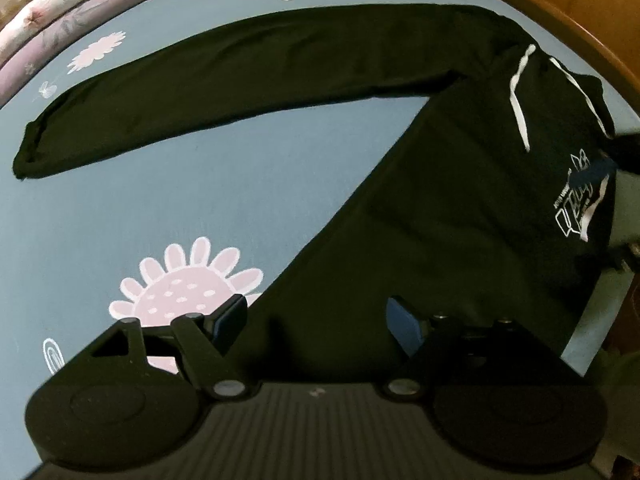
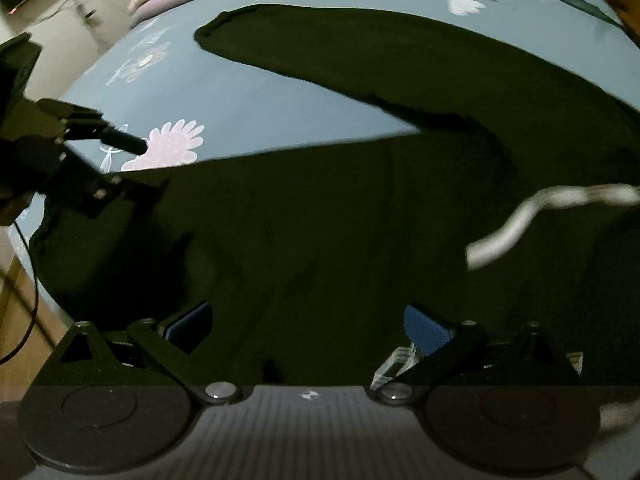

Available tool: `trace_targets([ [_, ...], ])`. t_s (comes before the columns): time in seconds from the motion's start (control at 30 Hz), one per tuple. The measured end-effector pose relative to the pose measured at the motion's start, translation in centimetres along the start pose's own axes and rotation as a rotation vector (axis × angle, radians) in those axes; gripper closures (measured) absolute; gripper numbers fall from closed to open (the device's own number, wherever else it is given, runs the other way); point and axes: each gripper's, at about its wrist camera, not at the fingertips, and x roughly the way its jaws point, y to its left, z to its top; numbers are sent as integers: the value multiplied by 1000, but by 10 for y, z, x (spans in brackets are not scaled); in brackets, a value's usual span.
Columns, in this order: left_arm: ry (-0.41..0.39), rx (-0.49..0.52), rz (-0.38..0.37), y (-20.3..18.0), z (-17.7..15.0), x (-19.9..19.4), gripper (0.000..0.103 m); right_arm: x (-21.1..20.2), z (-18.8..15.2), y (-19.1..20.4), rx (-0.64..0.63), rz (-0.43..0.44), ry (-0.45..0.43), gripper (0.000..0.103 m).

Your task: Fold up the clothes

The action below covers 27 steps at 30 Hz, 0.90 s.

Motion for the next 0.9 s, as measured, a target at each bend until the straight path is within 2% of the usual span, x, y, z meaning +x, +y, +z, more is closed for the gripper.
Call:
trace_targets([
  [0.23, 3, 64, -34, -20, 9, 5, 26, -17, -35, -30, 219, -158, -9, 0],
  [0.47, 9, 104, -65, -35, 19, 9, 26, -10, -42, -60, 395, -169, 17, 0],
  [0.53, 15, 108, -65, -38, 22, 10, 26, -3, -38, -61, 433, -144, 4, 0],
  [0.67, 21, 118, -64, -41, 29, 10, 26, 14, -21, -47, 378, -26, 11, 0],
  [0.7, 22, 125, -63, -41, 31, 10, 26, 17, -17, -42, 352, 33, 20, 0],
  [0.77, 21, 138, -59, -42, 33, 9, 26, 15, -13, -33, 305, 76, 16, 0],
  [0.9, 31, 145, -54, -38, 38, 11, 26, -7, -18, -29, 237, -33, -28, 0],
])
